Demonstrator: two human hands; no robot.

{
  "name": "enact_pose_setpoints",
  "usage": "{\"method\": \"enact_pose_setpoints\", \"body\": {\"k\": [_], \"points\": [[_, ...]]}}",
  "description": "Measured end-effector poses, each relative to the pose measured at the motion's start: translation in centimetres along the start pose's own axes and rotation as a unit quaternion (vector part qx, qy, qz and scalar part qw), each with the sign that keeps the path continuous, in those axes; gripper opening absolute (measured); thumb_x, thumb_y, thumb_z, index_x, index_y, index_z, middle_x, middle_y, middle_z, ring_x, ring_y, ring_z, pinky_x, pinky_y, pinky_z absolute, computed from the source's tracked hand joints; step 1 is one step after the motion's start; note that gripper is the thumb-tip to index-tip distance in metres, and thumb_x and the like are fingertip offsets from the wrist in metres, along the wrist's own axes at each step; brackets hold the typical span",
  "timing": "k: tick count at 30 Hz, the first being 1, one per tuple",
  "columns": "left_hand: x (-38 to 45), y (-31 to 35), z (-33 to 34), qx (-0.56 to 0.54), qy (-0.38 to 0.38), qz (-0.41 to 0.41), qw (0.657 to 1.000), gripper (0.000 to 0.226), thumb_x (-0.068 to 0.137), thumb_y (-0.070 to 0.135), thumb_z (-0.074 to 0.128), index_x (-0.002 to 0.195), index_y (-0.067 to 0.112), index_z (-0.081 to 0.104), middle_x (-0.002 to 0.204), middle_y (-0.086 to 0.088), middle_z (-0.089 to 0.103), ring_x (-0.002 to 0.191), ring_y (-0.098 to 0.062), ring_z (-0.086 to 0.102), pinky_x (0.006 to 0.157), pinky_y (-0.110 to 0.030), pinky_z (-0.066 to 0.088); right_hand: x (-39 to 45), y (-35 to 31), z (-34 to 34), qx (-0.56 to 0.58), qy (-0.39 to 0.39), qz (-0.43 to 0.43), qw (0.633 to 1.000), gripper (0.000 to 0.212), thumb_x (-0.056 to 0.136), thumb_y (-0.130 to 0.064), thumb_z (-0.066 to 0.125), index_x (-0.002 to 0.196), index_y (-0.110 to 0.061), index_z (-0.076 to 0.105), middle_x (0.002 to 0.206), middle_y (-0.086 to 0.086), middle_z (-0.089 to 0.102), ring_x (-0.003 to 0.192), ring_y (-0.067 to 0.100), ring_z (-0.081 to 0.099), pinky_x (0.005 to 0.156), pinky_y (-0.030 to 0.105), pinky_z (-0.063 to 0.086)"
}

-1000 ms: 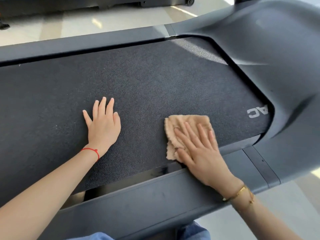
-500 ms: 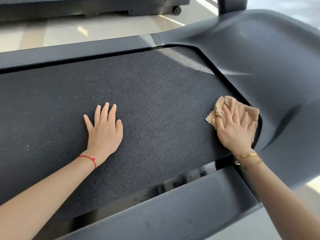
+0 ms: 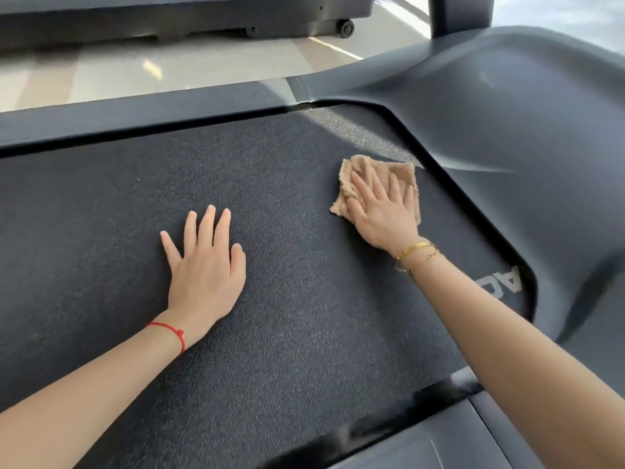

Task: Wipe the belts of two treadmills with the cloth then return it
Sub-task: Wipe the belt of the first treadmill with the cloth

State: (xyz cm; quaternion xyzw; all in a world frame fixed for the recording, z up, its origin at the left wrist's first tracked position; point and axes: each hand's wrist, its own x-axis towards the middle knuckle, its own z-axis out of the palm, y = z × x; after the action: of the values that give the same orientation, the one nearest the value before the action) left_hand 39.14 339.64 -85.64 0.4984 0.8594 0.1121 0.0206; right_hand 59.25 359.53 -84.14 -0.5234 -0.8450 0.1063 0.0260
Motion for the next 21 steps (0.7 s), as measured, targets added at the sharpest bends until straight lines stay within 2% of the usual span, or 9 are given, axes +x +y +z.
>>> {"method": "enact_pose_setpoints", "body": {"k": [9,12,15,21], "points": [[0.1,0.2,-0.2,0.029,-0.009,-0.013,0.999,0.06,0.1,0.038,0.015,0.157,0.023,0.01,0.165,0.002,0.008,0.152,-0.021,0.0,0.12,-0.061,0.006,14.0,-4.9,-0.4,-0.009,-0.04,-0.042,0.998,0.059,0.102,-0.052,0.013,0.157,-0.037,0.0,0.166,-0.01,-0.008,0.153,0.03,-0.007,0.12,0.052,-0.01],[0.1,0.3,-0.4,0.04,-0.015,-0.016,0.999,0.068,0.093,0.043,0.007,0.157,0.023,0.009,0.165,0.002,0.007,0.152,-0.021,0.0,0.12,-0.06,0.007,16.8,-7.8,-0.2,-0.009,-0.055,-0.075,0.996,0.058,0.102,-0.05,0.013,0.157,-0.038,0.0,0.166,-0.008,-0.007,0.153,0.031,-0.007,0.121,0.054,-0.008],[0.1,0.4,-0.6,0.04,-0.018,-0.019,0.999,0.071,0.09,0.045,0.003,0.157,0.024,0.011,0.165,0.003,0.008,0.152,-0.02,0.0,0.12,-0.06,0.006,17.6,-11.7,0.7,-0.01,-0.063,-0.129,0.99,0.058,0.101,-0.05,0.013,0.157,-0.038,0.006,0.166,-0.01,-0.004,0.153,0.032,-0.006,0.119,0.056,-0.011],[0.1,0.4,-1.0,0.013,-0.013,-0.032,0.999,0.065,0.094,0.045,0.015,0.156,0.026,0.017,0.164,0.004,0.013,0.152,-0.018,0.003,0.121,-0.057,0.005,12.7,-17.4,2.2,-0.015,-0.086,-0.282,0.955,0.055,0.103,-0.05,0.014,0.157,-0.039,0.01,0.165,-0.016,-0.005,0.153,0.03,-0.004,0.12,0.054,-0.01]]}}
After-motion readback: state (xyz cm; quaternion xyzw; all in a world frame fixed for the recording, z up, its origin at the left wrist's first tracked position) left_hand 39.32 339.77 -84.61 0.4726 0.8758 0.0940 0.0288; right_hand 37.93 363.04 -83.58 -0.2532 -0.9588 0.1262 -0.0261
